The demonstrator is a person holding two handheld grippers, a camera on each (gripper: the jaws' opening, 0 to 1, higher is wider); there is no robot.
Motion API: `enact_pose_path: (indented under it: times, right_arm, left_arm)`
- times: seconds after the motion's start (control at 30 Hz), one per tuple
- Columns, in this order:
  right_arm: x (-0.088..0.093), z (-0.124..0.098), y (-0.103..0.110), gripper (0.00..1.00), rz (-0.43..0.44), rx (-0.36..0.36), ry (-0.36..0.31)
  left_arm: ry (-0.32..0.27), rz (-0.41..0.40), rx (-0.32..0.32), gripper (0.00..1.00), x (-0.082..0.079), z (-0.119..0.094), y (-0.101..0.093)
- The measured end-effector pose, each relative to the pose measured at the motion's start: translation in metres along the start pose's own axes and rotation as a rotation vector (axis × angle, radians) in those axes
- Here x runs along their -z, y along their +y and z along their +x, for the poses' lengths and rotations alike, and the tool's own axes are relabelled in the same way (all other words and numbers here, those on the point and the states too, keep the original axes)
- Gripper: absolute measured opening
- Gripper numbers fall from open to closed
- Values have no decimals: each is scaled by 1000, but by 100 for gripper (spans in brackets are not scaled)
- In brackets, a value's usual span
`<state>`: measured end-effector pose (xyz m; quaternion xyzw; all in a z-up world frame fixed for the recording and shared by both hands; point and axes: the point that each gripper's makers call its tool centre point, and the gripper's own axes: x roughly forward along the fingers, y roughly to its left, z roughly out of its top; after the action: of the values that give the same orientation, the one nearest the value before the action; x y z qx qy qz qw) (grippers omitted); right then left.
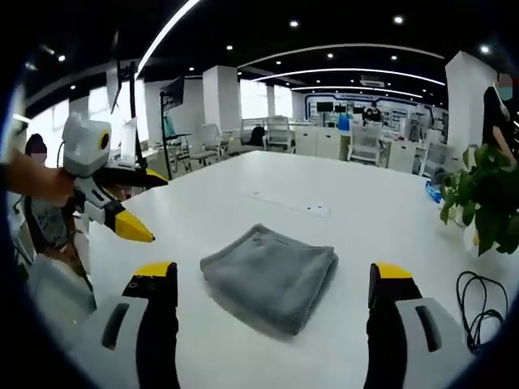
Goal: Fold the towel on the table until its edges align and the towel forms a compact rectangular stack.
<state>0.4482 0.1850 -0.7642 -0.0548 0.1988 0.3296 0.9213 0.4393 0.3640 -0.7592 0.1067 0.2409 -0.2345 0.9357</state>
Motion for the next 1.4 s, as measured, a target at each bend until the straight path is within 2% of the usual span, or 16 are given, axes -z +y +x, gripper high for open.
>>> enact_pose_path:
  times: [0.27,0.53,0.93,1.17,1.4]
  right_arm:
    - [2,-18,10,99,-37,-1,-19]
    - [12,-36,21,99,-23,3,-46]
    - [34,-54,44,99,-62,0,-50]
    - [37,-67,39,99,-12,35,-69]
    - [47,-73,50,99,-13,19,-69]
  left_arm:
    - [-26,-22,-12,99,1,-13,-4]
    - [-66,-75,-29,98,6,-31,-10]
    - [-99,-64,-38,96,33,-61,-24]
    - [-93,-64,-61,97,47,-75,-21]
    - [-96,-67,-74,97,57,-84,-21]
